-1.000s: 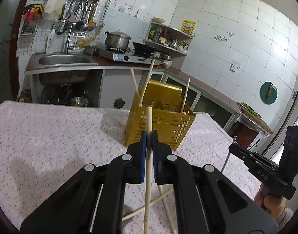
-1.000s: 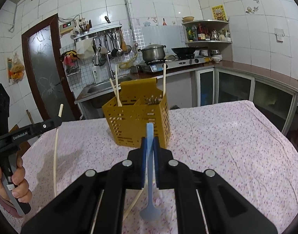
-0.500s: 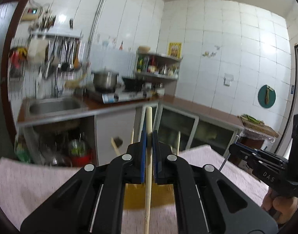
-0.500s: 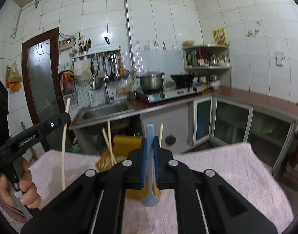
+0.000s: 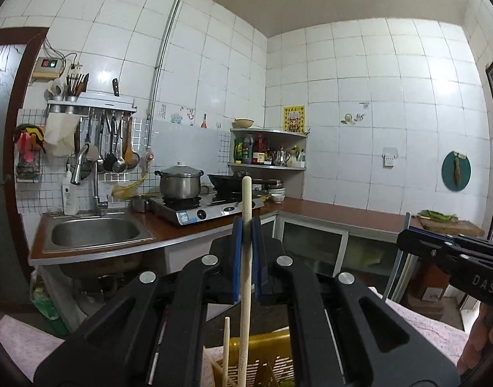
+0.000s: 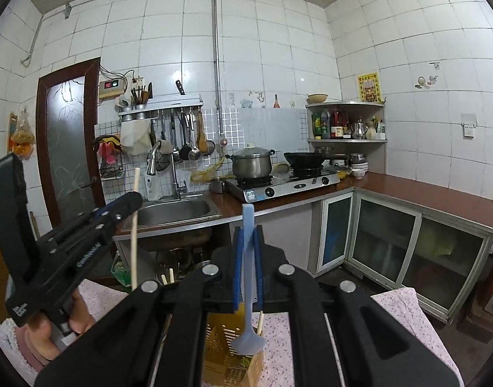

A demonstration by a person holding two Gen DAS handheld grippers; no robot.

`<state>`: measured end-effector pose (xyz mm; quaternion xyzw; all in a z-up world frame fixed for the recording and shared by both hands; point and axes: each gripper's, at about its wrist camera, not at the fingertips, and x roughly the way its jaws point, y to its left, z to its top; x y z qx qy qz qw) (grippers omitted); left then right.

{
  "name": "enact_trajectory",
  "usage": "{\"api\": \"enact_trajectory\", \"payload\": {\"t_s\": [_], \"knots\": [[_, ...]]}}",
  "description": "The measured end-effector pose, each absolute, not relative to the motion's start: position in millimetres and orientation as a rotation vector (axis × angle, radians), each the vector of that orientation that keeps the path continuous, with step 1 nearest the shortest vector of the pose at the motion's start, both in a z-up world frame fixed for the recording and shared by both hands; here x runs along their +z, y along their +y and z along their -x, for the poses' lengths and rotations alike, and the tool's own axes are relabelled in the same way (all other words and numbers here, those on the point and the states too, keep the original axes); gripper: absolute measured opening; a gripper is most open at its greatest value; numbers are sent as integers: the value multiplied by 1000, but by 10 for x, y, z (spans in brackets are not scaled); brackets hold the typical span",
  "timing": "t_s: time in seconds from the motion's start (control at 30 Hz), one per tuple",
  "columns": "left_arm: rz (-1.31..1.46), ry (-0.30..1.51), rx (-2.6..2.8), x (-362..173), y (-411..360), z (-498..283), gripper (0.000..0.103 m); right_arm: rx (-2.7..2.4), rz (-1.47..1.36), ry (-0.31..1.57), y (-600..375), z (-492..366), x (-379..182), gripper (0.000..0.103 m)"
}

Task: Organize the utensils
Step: 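Lift and carry the chopstick and blue spoon into the yellow holder with both tools, then open both tools to release the chopstick and blue spoon into the holder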

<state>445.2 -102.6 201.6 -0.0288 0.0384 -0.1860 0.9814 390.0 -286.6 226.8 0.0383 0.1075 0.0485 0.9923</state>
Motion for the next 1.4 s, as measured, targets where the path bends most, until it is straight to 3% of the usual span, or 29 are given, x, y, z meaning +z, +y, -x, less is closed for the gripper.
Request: {"api": "enact_trajectory", "payload": {"t_s": [0.53, 1.17, 1.2, 1.27, 1.3, 1.33, 1.37, 1.4], "knots": [[112, 55, -331, 1400, -1039, -5004, 4, 128, -60, 291, -2760, -4350, 1685, 7], [92, 233, -336, 782, -822, -4621, 5, 167, -96, 441, -2724, -4469, 825, 8], [95, 242, -334, 794, -795, -4582, 7, 162, -93, 450, -2721, -4454, 807, 8], [106, 269, -333, 829, -738, -4507, 25, 148, -91, 464, -2723, -4402, 802, 9], [111, 279, -328, 848, -717, -4471, 38, 143, -96, 464, -2734, -4363, 813, 16], [117, 286, -319, 871, -677, -4416, 51, 140, -102, 462, -2746, -4318, 830, 41], [119, 288, -307, 897, -631, -4343, 56, 132, -109, 452, -2760, -4231, 863, 55], [118, 291, -298, 916, -600, -4287, 61, 120, -99, 438, -2754, -4142, 896, 61]]}}
